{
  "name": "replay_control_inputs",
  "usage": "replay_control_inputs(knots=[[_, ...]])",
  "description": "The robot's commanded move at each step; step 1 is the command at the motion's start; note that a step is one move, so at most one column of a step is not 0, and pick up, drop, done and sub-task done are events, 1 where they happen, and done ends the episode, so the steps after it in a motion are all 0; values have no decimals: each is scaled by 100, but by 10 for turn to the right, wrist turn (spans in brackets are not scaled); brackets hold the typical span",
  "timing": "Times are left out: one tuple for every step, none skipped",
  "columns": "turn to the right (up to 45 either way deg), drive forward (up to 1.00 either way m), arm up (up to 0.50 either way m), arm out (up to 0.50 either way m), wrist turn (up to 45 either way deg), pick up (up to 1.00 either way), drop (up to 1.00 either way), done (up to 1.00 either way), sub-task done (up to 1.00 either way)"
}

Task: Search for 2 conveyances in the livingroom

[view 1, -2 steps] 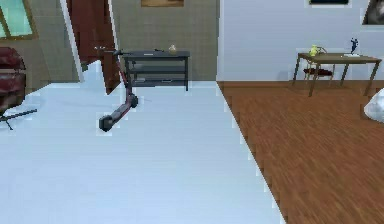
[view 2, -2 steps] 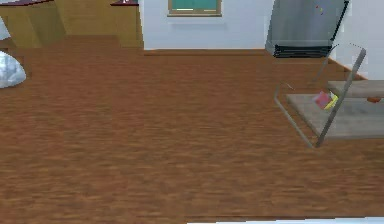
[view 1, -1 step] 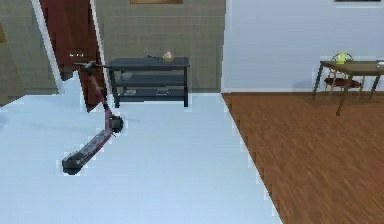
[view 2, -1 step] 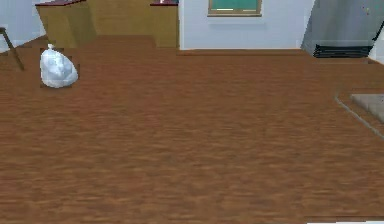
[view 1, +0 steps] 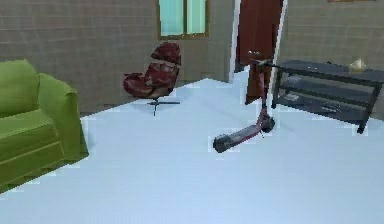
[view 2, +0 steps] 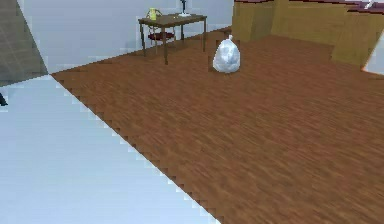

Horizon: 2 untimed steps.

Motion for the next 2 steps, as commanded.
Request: replay_control_inputs(knots=[[-30,0,0,0,0,0,0,0,0],[0,25,0,0,0,0,0,0,0]])
